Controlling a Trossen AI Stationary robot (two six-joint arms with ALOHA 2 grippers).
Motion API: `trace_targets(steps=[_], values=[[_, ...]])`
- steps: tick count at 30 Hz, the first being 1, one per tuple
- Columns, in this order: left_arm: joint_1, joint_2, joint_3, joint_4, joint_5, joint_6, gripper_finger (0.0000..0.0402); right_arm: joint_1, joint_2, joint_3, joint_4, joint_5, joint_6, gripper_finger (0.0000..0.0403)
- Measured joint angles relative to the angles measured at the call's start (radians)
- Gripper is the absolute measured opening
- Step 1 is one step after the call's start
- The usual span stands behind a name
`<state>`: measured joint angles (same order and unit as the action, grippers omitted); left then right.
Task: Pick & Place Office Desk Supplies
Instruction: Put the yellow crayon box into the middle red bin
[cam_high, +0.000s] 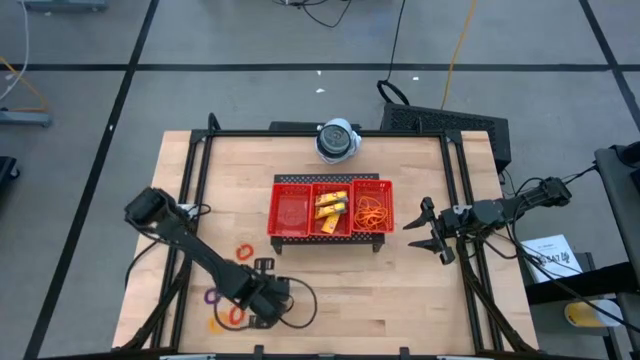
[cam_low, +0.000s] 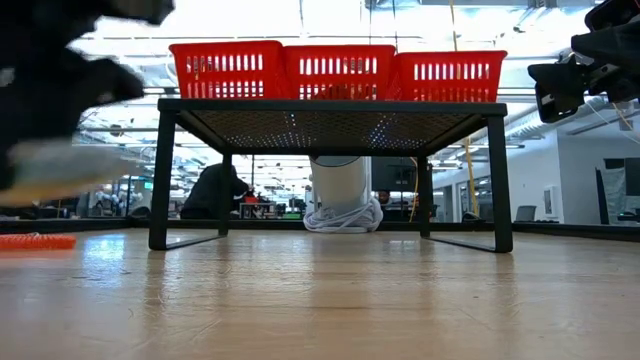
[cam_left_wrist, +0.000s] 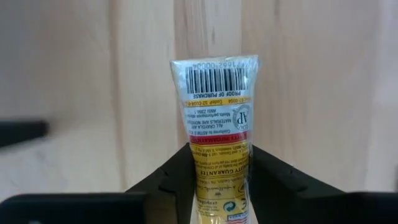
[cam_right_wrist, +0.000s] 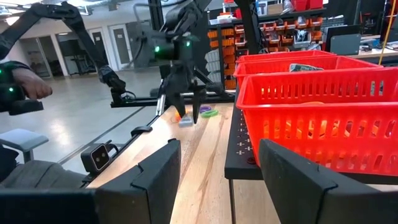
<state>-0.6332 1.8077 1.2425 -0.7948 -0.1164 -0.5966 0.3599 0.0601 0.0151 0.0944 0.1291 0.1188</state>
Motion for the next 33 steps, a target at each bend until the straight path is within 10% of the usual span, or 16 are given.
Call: trace_targets(steps=[33], values=[[0.307,-0.247,0.005,0.529,0.048,0.299,0.0145,0.000,0.000,0.000,0.000,0.000,0.000,0.0206]])
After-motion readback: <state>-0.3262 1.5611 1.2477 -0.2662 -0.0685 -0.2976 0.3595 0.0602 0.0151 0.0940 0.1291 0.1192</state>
